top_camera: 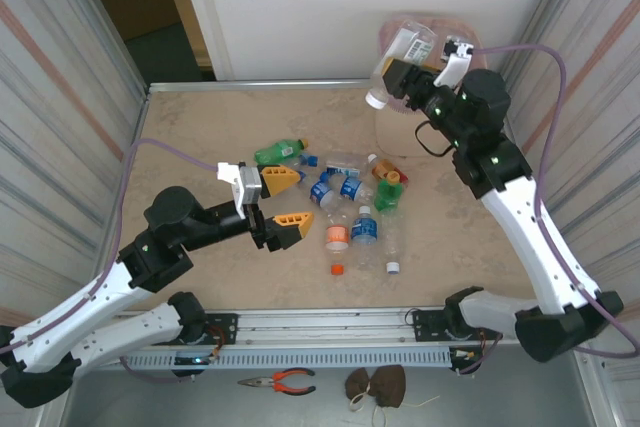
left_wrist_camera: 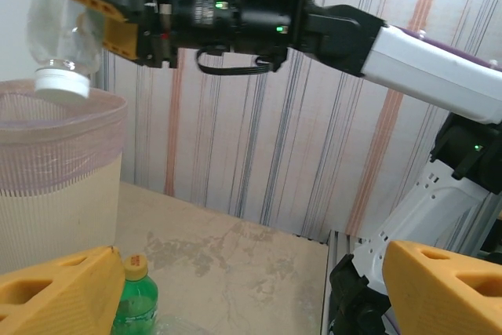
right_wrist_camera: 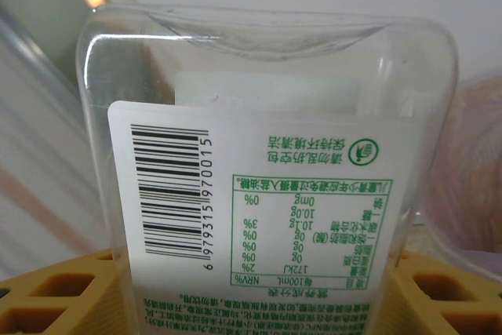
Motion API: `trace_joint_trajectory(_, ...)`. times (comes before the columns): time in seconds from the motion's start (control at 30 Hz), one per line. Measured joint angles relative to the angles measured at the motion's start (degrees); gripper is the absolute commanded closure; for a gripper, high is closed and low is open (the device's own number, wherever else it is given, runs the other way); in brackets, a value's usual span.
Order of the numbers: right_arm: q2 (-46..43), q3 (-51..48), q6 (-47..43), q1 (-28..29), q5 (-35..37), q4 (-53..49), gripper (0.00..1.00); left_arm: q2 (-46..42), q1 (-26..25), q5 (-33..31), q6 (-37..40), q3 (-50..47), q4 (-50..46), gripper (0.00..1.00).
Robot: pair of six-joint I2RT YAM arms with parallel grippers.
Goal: Put the plastic bottles in the bin
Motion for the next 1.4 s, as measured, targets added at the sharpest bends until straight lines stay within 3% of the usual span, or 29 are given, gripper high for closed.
trace_joint_trajectory(0.2, 7.9, 3.7, 9.0, -5.9, 3.2, 0.7, 0.54, 0.0, 0.0, -0.5, -0.2, -0.1, -0.6, 0.15)
trace_joint_trajectory(0.57, 23.6, 18.1, 33.1, -13.9, 11.1, -7.8, 0.51, 0.2, 0.0, -1.7, -0.7, -1.1, -0.9, 0.15)
trace_joint_trajectory(0.93, 41.7, 34.3, 47.8, -14.3, 12.8, -16.5, 0.45, 2.1, 0.3, -3.9, -0.7, -1.1, -3.0, 0.15)
trace_joint_trajectory(1.4, 56.1, 47.0, 56.3, -14.3, 14.2, -22.6, 0.37, 1.3, 5.6, -5.1, -2.2, -3.6, -6.1, 0.15)
